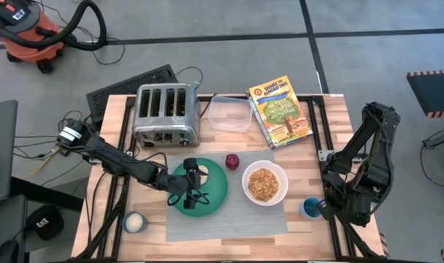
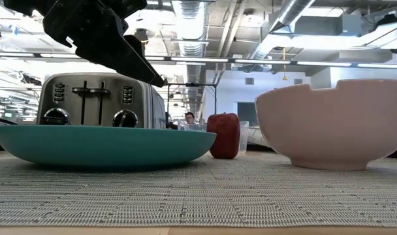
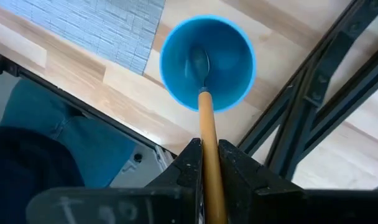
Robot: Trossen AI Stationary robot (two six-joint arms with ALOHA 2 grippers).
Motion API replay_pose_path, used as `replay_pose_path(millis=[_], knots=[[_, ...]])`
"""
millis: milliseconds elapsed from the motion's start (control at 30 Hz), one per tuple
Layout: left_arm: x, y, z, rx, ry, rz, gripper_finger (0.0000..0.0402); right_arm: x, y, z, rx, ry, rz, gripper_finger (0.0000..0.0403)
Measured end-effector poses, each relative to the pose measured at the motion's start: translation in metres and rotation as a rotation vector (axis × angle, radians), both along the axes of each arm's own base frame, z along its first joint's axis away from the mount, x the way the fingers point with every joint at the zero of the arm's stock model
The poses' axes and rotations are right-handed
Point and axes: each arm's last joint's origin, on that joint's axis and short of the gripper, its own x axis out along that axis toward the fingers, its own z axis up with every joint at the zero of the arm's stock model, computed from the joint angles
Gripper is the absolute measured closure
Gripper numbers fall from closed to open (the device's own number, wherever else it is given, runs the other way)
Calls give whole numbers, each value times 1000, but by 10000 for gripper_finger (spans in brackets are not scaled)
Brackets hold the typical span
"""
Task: Arrange a breakfast setting
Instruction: Put the brown spoon on the right side of white bowl
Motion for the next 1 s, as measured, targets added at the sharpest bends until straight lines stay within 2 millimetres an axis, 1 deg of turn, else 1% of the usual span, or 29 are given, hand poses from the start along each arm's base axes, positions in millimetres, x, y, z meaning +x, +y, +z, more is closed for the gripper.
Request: replay_pose_path(millis=[233,433,567,767,900,1000], knots=[[0,0,0,0,0,-1,79,2,-9,23,2,19,-6,336],[0,0,0,0,1,-1,79,1,-17,53,47,-7,-20,337],[0,0,0,0,1,-2,79,-2,-22,69,66,-32,-23,337],[1,0,1,-5,-11,-8,79,2,-25,71,-34,-212,35,337],[1,-1,1,-12,-17,-8,79,13,-22,67,-114,-380,121,337],[2,-2,3,-43,-38,-22,79,24,-20,67,-212,-535,206,337]])
